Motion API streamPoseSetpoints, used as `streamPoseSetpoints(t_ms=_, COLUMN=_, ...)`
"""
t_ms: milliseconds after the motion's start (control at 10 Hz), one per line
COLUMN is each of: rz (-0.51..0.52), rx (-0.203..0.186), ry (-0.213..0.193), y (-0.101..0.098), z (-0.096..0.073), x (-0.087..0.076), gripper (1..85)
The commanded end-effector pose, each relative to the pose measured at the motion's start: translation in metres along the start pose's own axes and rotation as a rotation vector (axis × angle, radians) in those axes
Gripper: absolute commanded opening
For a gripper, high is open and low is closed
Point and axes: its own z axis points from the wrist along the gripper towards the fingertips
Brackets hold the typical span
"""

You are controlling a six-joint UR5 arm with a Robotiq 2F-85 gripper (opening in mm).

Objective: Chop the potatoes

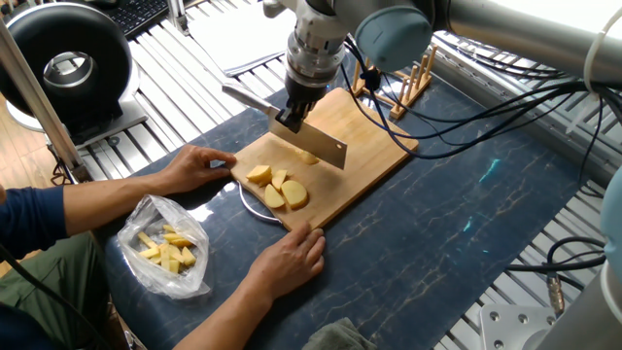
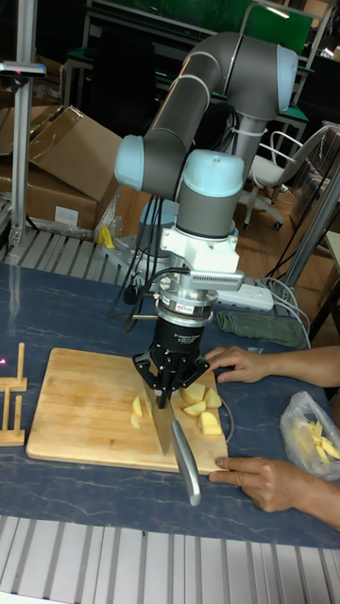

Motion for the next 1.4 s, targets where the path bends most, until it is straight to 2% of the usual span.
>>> streamPoseSetpoints(t_ms=0, rz=0.006, rx=-0.007, ry=-0.018, y=-0.002, z=0.004, x=0.001, gripper=1.0)
streamPoseSetpoints(t_ms=400, rz=0.005, rx=0.010, ry=-0.039, y=-0.002, z=0.013, x=-0.001, gripper=1.0)
streamPoseSetpoints(t_ms=500, rz=-0.007, rx=0.008, ry=-0.009, y=-0.004, z=-0.001, x=0.003, gripper=1.0)
streamPoseSetpoints(t_ms=700, rz=-0.022, rx=-0.019, ry=0.055, y=-0.004, z=-0.037, x=0.010, gripper=1.0)
streamPoseSetpoints(t_ms=800, rz=-0.012, rx=-0.021, ry=0.061, y=-0.002, z=-0.043, x=0.007, gripper=1.0)
streamPoseSetpoints(t_ms=1000, rz=0.011, rx=-0.026, ry=0.050, y=0.005, z=-0.036, x=0.004, gripper=1.0)
streamPoseSetpoints(t_ms=1300, rz=0.009, rx=-0.006, ry=0.027, y=0.004, z=-0.021, x=0.000, gripper=1.0)
